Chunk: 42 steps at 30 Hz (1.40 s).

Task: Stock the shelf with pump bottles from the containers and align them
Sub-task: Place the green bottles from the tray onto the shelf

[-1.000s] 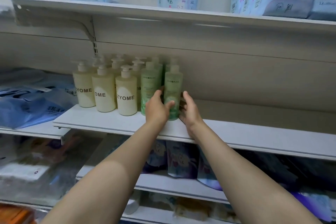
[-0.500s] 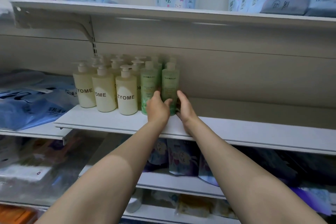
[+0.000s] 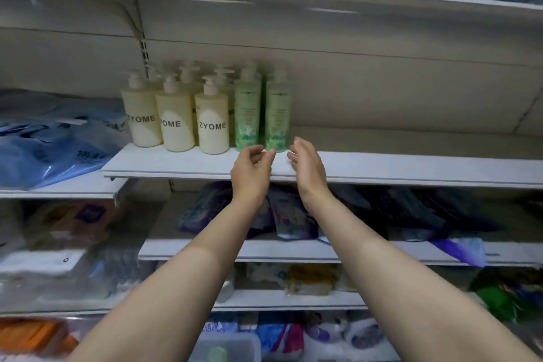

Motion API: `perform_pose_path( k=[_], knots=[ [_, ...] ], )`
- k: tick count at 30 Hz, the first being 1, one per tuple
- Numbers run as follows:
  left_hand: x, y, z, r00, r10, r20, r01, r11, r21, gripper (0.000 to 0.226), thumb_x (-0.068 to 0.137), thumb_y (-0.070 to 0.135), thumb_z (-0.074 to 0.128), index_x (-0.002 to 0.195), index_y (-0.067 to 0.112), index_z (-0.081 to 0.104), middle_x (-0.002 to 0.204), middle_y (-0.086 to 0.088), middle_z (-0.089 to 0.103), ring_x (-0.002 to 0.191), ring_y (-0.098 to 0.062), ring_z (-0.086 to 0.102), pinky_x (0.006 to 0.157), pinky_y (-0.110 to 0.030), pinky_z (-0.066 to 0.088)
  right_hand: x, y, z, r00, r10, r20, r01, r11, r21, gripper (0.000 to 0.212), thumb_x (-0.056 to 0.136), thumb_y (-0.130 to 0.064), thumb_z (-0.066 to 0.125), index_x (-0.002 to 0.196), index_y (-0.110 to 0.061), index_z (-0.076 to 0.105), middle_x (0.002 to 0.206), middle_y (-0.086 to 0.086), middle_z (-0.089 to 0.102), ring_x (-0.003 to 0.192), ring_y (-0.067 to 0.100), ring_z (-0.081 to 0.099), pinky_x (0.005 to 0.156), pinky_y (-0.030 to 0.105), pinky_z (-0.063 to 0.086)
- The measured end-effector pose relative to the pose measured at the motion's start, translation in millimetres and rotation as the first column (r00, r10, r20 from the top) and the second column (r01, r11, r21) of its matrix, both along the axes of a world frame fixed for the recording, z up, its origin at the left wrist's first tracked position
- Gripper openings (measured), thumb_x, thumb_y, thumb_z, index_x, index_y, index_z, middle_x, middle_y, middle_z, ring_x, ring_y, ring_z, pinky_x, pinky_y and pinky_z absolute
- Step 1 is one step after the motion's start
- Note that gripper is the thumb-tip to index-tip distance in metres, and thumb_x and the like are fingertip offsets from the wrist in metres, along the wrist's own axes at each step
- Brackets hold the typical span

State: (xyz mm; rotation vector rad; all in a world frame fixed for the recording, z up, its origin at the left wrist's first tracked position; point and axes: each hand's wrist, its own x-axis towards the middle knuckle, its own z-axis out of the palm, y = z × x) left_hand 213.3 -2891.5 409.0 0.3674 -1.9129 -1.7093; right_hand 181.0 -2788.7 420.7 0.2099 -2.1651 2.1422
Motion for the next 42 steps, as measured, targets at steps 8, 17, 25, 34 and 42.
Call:
perform_pose_path(
  k=[8, 17, 25, 34, 42],
  knots=[
    [67, -23, -76, 0.998, -0.03, 0.052, 0.023, 0.991, 0.134, 0.023, 0.09, 0.042, 0.067, 0.105, 0.026, 0.063, 0.096, 0.002, 0.07, 0.088, -0.016, 0.069, 0.078, -0.037, 0.059, 80, -4, -57, 0.982, -0.187, -0.037, 0.188, 0.982, 0.024, 0.031, 0.084, -0.045, 0.05, 0.111, -0.036, 0.062, 0.113, -0.004, 0.07, 0.109, 0.015, 0.065, 0.101, 0.047, 0.05],
    [134, -62, -231, 0.902, -0.028, 0.43, -0.03, 0.991, 0.127, 0.034, 0.086, 0.038, 0.074, 0.108, 0.014, 0.063, 0.098, 0.0, 0.069, 0.096, -0.02, 0.066, 0.088, -0.042, 0.054, 124, -5, -211, 0.862, -0.07, 0.502, -0.045, 0.976, 0.214, 0.011, 0.099, -0.033, 0.052, 0.092, -0.031, 0.06, 0.109, 0.002, 0.067, 0.099, 0.021, 0.065, 0.088, 0.038, 0.05],
    [169, -85, -330, 0.715, -0.101, 0.692, 0.045, 0.994, 0.099, 0.04, 0.08, 0.038, 0.081, 0.111, 0.018, 0.066, 0.108, -0.003, 0.07, 0.104, -0.02, 0.065, 0.091, -0.028, 0.046, 138, -8, -321, 0.62, -0.117, 0.776, -0.247, 0.91, 0.334, 0.027, 0.097, -0.036, 0.051, 0.079, -0.02, 0.065, 0.09, 0.002, 0.07, 0.083, 0.021, 0.063, 0.077, 0.035, 0.046],
    [162, -92, -395, 0.45, -0.177, 0.875, 0.264, 0.963, 0.059, 0.071, 0.075, 0.048, 0.08, 0.137, 0.025, 0.055, 0.132, -0.001, 0.063, 0.107, -0.024, 0.063, 0.086, -0.027, 0.044, 142, -14, -385, 0.42, -0.035, 0.907, -0.336, 0.922, 0.191, 0.033, 0.103, -0.032, 0.05, 0.132, -0.018, 0.054, 0.106, -0.005, 0.061, 0.082, 0.001, 0.055, 0.053, 0.006, 0.044],
    [154, -92, -419, 0.397, -0.189, 0.898, 0.248, 0.964, 0.093, 0.071, 0.073, 0.035, 0.086, 0.137, 0.025, 0.055, 0.127, -0.003, 0.065, 0.112, -0.026, 0.06, 0.09, -0.026, 0.041, 141, -25, -405, 0.336, -0.043, 0.941, -0.375, 0.91, 0.176, 0.048, 0.102, -0.029, 0.051, 0.145, -0.007, 0.047, 0.145, 0.015, 0.051, 0.134, 0.029, 0.048, 0.115, 0.038, 0.035]
  ],
)
